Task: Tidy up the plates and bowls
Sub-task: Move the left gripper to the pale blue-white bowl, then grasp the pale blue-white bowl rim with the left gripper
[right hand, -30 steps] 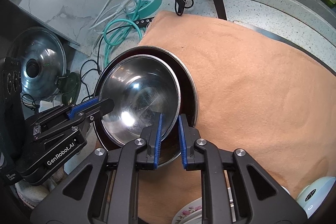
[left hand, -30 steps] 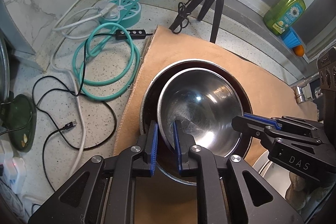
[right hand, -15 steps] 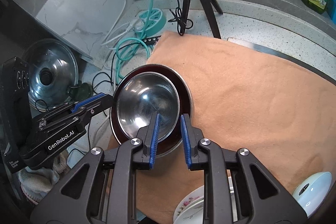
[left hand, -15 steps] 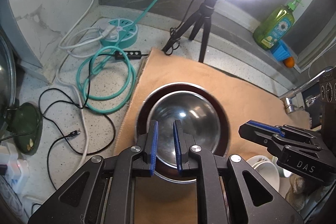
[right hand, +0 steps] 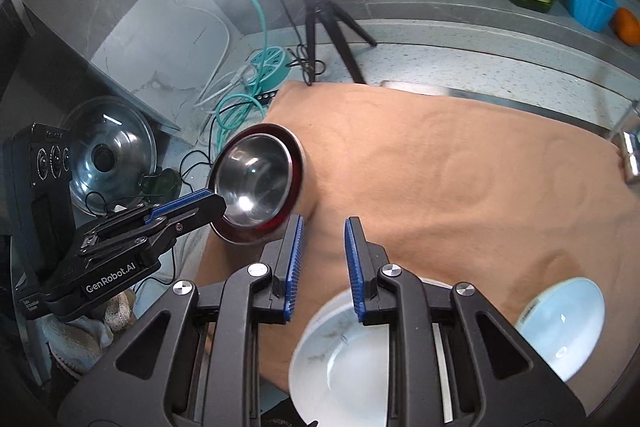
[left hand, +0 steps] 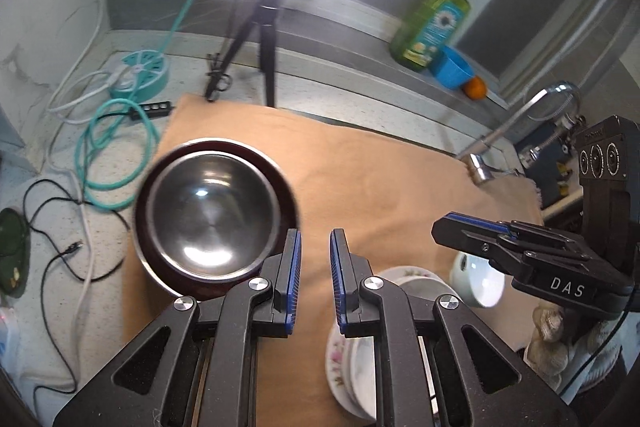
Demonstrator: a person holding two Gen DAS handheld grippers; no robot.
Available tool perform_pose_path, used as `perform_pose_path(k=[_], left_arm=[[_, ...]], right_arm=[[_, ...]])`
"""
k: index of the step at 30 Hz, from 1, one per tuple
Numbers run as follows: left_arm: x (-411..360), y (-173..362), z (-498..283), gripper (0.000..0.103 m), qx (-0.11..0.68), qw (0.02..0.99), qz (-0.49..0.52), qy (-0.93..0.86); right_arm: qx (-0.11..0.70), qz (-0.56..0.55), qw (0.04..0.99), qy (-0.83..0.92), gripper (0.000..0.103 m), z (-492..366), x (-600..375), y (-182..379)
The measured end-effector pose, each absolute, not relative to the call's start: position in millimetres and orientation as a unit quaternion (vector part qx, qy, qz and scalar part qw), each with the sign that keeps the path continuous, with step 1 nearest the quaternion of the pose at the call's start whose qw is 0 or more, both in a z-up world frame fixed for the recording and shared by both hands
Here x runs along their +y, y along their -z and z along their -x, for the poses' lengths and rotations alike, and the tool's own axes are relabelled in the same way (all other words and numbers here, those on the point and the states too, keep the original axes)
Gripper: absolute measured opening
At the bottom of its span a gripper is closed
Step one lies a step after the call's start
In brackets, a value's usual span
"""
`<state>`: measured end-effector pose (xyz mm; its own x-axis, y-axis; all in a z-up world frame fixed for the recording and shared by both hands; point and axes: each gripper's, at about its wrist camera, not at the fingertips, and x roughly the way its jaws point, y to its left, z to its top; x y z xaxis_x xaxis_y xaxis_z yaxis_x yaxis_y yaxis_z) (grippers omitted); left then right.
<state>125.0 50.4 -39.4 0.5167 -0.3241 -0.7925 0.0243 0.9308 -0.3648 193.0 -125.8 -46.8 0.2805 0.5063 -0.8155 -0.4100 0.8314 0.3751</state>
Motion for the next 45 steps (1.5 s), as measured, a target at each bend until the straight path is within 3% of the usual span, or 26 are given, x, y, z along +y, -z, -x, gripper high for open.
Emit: perform_pose_path(k=[4,6,8,28,45], left_arm=[[25,40,-124,0.013,0.484,0.852,0.151,0.129],[13,42,-124,0.013,0.487,0.849,0.148,0.142],[1,44,-124,0.013,0.491,0.845,0.146,0.155],[-129,83,-144,0.013,0.549,0.794,0.098,0.244],[-180,107,-158,0.013,0.580,0.769,0.065,0.261]], right_arm=[[0.517,-0.050,0.813,-0.265,0.024,-180,-167,44],[0.513,-0.055,0.818,-0.254,0.033,-176,-186,43],[0.511,-0.064,0.823,-0.240,0.036,-171,-208,45],[0.528,-0.124,0.834,-0.098,0.037,-144,-361,89],[0.560,-0.199,0.800,-0.086,0.037,-145,-396,135]])
